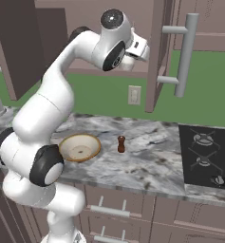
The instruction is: Retrieve the bottle and the shaker from the cabinet and place them next to the mixing bowl on the counter. Then add garlic from the fridge to the mixing bowl.
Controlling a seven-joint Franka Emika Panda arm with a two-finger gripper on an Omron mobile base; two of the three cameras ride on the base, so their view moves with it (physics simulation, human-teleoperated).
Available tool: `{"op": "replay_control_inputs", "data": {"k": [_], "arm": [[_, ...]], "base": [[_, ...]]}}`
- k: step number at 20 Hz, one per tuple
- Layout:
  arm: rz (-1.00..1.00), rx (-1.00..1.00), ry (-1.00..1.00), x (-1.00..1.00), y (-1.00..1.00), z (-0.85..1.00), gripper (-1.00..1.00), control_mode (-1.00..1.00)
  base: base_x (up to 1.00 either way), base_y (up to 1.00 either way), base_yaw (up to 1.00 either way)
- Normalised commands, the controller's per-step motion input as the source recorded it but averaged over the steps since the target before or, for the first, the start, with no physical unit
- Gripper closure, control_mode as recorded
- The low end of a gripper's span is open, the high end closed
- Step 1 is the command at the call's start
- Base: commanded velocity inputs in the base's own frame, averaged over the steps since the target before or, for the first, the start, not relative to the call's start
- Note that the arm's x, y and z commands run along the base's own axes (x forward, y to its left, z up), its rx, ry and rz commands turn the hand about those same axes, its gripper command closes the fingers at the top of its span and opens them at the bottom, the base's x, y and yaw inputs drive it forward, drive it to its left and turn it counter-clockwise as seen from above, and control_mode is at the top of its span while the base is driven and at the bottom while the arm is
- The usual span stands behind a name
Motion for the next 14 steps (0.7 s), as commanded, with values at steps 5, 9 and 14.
{"op": "replay_control_inputs", "data": {"k": [5, 9, 14], "arm": [[0.04, 0.0, -0.08, -1.0, 0.2, -0.07, 1.0, -1.0], [0.04, 0.0, -0.03, -1.0, 0.25, -0.24, 1.0, -1.0], [0.04, 0.0, 0.0, -0.98, 0.28, -0.49, 1.0, -1.0]], "base": [[0.0, 0.0, 0.0], [0.0, 0.0, 0.0], [0.0, 0.0, 0.0]]}}
